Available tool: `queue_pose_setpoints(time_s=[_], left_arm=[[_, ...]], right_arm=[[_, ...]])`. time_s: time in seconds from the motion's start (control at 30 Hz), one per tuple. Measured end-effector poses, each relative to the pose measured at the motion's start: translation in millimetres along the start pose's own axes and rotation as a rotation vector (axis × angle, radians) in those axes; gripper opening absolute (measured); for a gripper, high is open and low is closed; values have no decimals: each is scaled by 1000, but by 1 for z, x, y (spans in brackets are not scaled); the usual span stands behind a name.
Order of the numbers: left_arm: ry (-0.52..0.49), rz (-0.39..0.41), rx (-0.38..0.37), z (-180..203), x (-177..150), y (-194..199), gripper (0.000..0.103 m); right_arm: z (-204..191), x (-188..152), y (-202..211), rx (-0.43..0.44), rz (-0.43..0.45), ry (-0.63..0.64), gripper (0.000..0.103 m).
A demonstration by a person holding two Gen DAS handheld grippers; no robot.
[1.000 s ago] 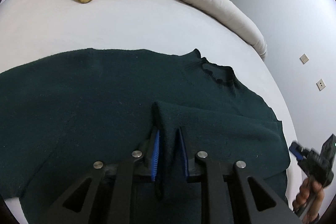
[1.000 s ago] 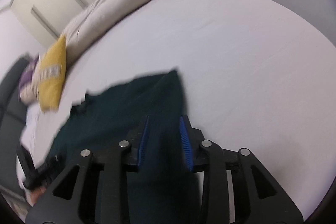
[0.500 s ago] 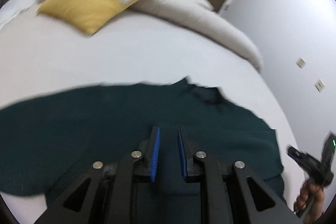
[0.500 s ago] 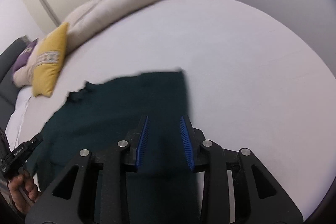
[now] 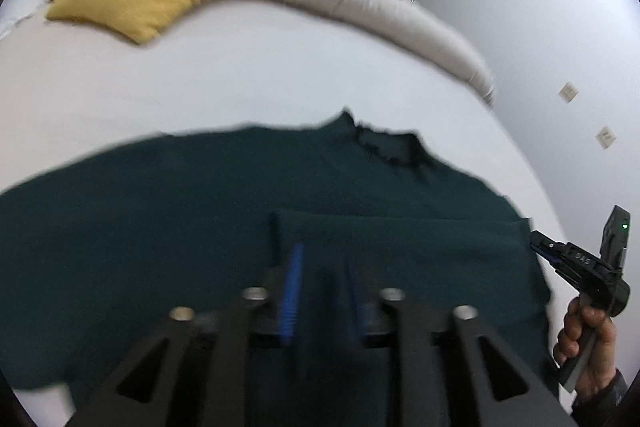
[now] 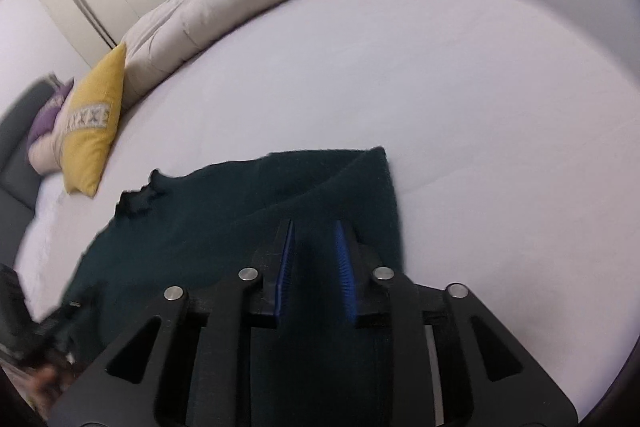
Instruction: Fold small clothes
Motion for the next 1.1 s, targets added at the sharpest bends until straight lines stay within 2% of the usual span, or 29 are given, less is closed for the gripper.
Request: queue_pose_setpoints(time_s=[0.03,0.1,0.13,0.17,0.23,0.3,0.4,0.43,0.5,0.53,0.57,0.67,0.7,0.73,0.77,0.9,1.03,1.1], left_arm=[[16,33,7,-9,-4,20,55],[80,110,34,-44,-13,68,64],[119,135,53,-64,-18,88,64],[182,165,83,-97,-28,116,64],[266,201,141,-145,-41,150,64],[383,231,247,-211,-61,189,65],[574,272,394,-299,-93,236,66],[606,281,426,-319,-101,245,69],[654,245,503,-358,-113,250,70],[679,221,492,-370,-118,248,70],[688,208,464,-378,-120,243,70],[658,210,470,-385,-112,238,69],[657,211,461,-385,-109,235,60],[663,208,449,-386,-106,232,31],[677,192,438,-387,-108,229,22],[689,196,396,-388,-105,233,13],[676,252,345,-354,-96,250,11],[639,283,294,-324,-78,254,11]], right_arm=[[-13,-2,19,15,47,28,23],[-32,-10,52,7,115,74,44],[-41,-15,63,3,140,92,74],[-56,-25,82,14,186,113,87],[-80,-38,106,47,260,140,88],[-109,-53,124,80,285,190,91],[-144,-71,134,167,236,214,91],[-152,-76,134,179,214,211,91],[-174,-91,134,228,152,215,91],[-182,-96,132,249,119,219,91],[-191,-102,130,264,84,223,91],[-212,-125,123,278,30,245,90],[-217,-129,122,282,18,249,89],[-220,-134,120,286,7,250,87],[-224,-139,118,285,-1,252,85],[-220,-149,123,292,-11,249,83],[-201,-148,128,292,-10,218,82],[-184,-144,132,292,-12,195,82]])
Point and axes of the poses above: each gripper's, at about its wrist camera, not at the fingertips, and y roughly against the way its jaws point, z to its right, x to its top, the point moved 4 cm from there along -y, roughly the way its jaws point, and after that the axes turned 4 degrees about -y, right-handed, at the moved point
